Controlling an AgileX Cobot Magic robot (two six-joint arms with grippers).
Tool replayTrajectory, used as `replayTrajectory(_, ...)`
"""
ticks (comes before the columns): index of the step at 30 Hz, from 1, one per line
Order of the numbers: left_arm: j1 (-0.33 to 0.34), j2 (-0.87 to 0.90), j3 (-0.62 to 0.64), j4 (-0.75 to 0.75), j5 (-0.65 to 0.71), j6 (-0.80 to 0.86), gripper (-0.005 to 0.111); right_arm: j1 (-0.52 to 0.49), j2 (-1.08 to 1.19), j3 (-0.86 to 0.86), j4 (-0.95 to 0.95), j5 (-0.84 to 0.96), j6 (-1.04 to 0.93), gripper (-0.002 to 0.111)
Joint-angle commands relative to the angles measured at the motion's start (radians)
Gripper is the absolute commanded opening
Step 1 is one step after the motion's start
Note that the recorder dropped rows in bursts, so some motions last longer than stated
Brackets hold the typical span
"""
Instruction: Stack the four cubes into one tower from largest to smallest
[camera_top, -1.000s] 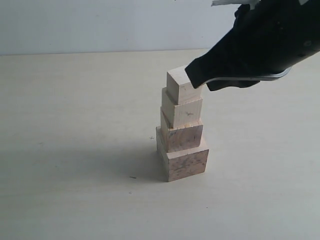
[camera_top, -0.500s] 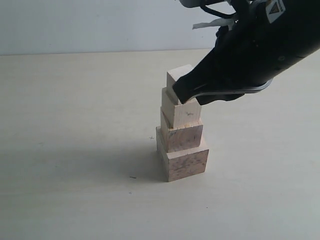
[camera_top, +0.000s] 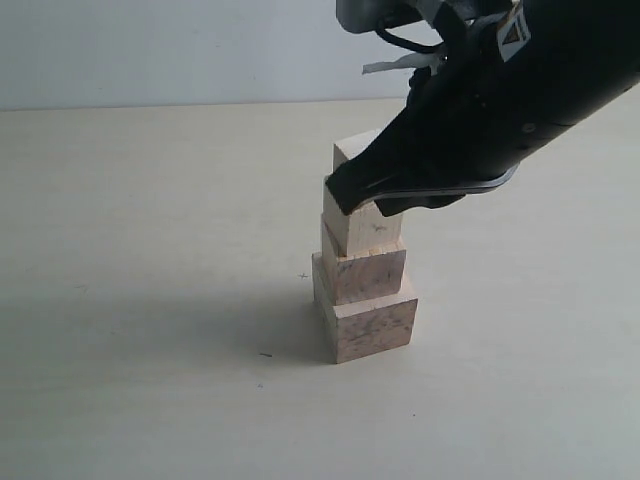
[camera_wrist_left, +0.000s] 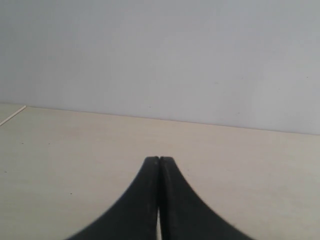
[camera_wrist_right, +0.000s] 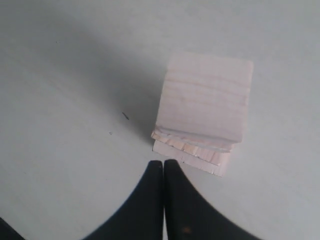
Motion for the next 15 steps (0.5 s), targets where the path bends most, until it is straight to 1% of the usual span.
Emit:
replayTrajectory(1, -0.007, -0.007, 0.004, -0.006, -0.001, -0.001, 0.000, 0.002, 0.004, 0.006, 0.008, -0.025, -0.015, 0.000)
replayTrajectory(15, -0.007, -0.007, 0.004, -0.006, -0.001, -0.001, 0.000, 0.002, 0.025, 0.006, 0.004, -0.073, -0.033, 0.000)
